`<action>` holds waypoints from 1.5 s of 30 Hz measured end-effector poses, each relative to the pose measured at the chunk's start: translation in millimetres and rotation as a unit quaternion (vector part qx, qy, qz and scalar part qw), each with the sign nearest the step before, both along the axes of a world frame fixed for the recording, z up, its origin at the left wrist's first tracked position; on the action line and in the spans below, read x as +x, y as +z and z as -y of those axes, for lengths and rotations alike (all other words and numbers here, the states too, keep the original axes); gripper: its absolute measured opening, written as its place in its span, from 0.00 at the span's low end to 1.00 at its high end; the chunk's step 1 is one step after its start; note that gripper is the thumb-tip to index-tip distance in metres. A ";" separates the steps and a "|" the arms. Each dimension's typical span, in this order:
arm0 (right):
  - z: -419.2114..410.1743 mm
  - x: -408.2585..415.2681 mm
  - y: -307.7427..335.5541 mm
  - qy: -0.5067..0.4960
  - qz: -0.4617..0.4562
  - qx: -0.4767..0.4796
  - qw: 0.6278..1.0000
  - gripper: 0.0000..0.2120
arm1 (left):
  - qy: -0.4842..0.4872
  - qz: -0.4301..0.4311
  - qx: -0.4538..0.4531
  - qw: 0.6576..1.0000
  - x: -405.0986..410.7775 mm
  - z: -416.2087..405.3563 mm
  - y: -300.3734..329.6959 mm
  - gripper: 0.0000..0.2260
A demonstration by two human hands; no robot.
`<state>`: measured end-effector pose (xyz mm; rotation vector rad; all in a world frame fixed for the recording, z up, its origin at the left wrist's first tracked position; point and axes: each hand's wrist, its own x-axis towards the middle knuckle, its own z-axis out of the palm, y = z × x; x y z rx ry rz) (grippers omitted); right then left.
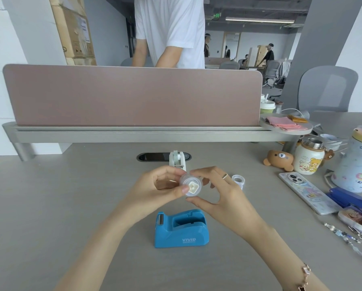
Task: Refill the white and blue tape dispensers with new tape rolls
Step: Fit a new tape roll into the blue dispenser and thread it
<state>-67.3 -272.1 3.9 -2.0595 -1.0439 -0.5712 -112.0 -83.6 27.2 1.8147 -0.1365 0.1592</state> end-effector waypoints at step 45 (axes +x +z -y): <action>16.3 11.9 12.1 0.124 -0.492 0.071 0.859 0.14 | 0.001 0.105 0.207 0.973 0.3 -11.2 -7.1 0.11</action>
